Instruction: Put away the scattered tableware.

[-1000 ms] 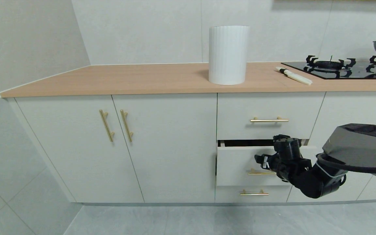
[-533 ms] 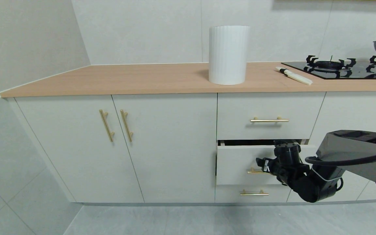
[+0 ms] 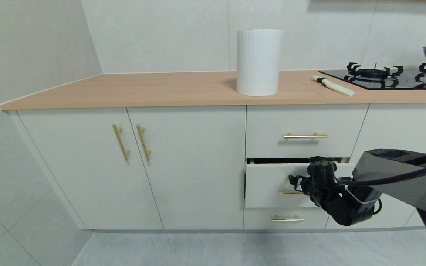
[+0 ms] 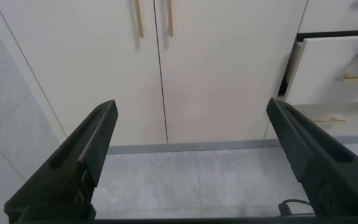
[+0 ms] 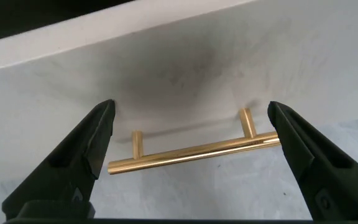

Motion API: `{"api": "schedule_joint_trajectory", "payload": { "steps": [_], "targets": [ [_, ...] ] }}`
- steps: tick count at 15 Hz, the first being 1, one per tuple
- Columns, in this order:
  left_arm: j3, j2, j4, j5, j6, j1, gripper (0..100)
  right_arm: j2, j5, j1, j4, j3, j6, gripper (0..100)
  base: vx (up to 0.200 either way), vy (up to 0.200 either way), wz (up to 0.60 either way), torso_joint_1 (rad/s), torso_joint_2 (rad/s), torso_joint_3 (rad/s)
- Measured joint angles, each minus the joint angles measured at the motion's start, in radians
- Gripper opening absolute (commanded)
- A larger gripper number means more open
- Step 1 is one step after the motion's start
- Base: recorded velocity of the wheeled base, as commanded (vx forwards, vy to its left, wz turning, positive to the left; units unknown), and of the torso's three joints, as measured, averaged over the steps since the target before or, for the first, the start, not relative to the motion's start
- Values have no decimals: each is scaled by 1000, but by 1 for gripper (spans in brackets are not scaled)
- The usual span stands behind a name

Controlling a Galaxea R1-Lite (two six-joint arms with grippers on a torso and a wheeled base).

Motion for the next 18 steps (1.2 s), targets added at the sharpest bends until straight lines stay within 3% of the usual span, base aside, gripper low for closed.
{"api": "schedule_joint_trajectory", "payload": {
  "steps": [18],
  "targets": [
    [0,0,0,0,0,0,100,89,-36,-38,7,-191,96,100,0,0,0,0,0,0]
  ]
}}
